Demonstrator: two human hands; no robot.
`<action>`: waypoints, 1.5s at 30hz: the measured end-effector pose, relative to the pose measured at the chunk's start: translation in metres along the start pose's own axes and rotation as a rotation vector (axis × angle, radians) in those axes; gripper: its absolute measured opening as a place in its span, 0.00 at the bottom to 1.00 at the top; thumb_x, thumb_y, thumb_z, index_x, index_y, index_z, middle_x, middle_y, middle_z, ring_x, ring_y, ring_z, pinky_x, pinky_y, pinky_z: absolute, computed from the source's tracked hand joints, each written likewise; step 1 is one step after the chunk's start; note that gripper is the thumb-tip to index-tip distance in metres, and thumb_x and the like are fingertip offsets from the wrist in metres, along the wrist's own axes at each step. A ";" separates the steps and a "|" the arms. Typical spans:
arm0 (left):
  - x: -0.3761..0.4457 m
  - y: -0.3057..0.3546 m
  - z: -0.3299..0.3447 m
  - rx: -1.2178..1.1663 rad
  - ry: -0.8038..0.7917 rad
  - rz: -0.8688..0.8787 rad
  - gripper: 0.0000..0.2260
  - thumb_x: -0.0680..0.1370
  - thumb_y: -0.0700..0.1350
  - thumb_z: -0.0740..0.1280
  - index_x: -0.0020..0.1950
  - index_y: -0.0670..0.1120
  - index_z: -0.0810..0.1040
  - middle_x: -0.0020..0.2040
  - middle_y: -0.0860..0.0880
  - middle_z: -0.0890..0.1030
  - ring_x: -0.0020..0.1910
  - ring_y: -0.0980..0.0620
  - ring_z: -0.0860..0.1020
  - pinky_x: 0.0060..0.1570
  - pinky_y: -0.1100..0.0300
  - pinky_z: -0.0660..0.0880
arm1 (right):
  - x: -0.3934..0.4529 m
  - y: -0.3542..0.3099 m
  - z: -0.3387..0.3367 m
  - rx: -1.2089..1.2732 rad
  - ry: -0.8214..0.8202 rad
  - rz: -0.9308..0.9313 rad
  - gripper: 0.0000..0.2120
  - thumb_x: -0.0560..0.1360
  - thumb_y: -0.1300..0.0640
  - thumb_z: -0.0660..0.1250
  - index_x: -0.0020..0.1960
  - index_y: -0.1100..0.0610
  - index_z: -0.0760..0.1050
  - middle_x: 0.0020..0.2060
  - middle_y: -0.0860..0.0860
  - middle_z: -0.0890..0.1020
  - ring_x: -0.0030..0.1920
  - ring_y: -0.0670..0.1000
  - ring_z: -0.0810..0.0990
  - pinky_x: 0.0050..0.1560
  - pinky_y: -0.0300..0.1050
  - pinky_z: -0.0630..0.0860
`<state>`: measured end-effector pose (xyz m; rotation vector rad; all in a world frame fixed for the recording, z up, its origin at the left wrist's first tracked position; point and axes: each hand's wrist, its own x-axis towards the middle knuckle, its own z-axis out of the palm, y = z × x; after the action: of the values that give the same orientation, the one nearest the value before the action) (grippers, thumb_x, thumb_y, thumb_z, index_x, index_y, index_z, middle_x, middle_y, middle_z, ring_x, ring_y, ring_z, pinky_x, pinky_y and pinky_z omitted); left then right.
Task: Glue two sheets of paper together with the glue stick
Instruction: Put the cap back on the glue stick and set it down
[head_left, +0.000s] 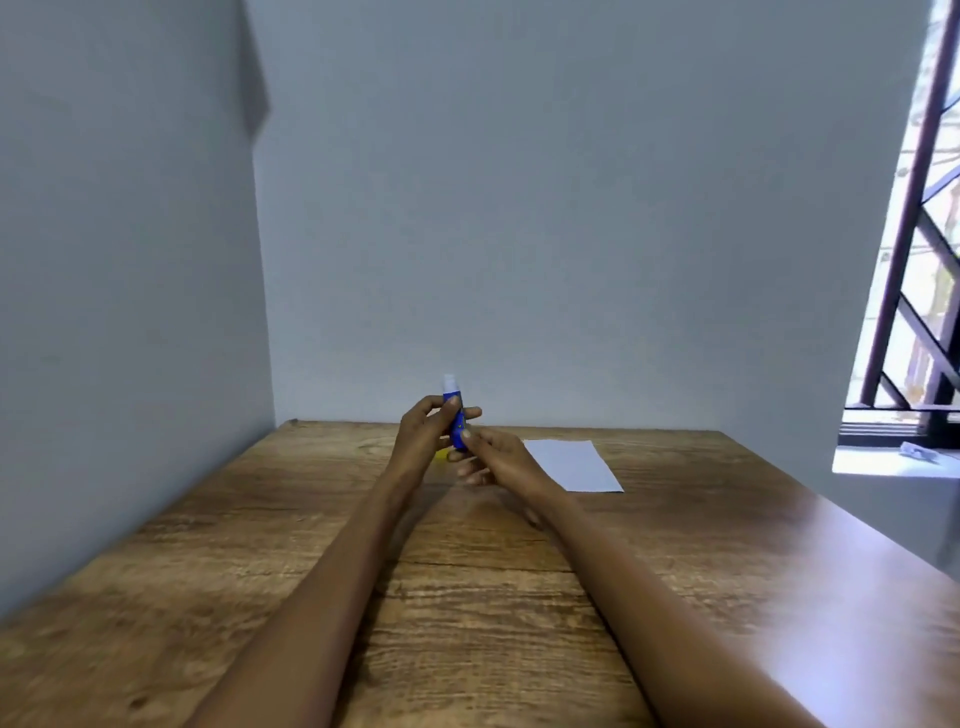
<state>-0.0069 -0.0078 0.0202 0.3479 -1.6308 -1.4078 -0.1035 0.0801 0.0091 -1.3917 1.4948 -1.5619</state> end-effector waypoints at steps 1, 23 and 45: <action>0.000 0.001 0.000 -0.035 -0.004 -0.011 0.10 0.80 0.47 0.60 0.49 0.41 0.75 0.51 0.45 0.83 0.41 0.53 0.83 0.41 0.64 0.79 | 0.001 0.001 0.000 0.058 -0.041 0.018 0.13 0.81 0.51 0.57 0.58 0.56 0.75 0.43 0.51 0.82 0.37 0.44 0.79 0.41 0.37 0.76; -0.001 0.007 0.001 -0.079 -0.125 0.100 0.08 0.77 0.42 0.66 0.56 0.47 0.79 0.48 0.53 0.86 0.48 0.56 0.83 0.43 0.70 0.76 | 0.008 0.004 0.002 -0.451 0.405 -0.176 0.08 0.67 0.42 0.72 0.41 0.44 0.77 0.42 0.42 0.77 0.44 0.41 0.76 0.40 0.39 0.69; -0.002 0.000 0.004 0.159 -0.024 0.164 0.08 0.76 0.45 0.68 0.54 0.53 0.82 0.62 0.54 0.75 0.59 0.65 0.72 0.42 0.84 0.66 | 0.013 0.008 -0.005 -0.655 0.530 -0.270 0.16 0.64 0.42 0.75 0.39 0.51 0.73 0.44 0.45 0.75 0.50 0.45 0.69 0.48 0.44 0.70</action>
<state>-0.0089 -0.0034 0.0199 0.2825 -1.7544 -1.1667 -0.1134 0.0685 0.0063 -1.6536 2.3773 -1.7842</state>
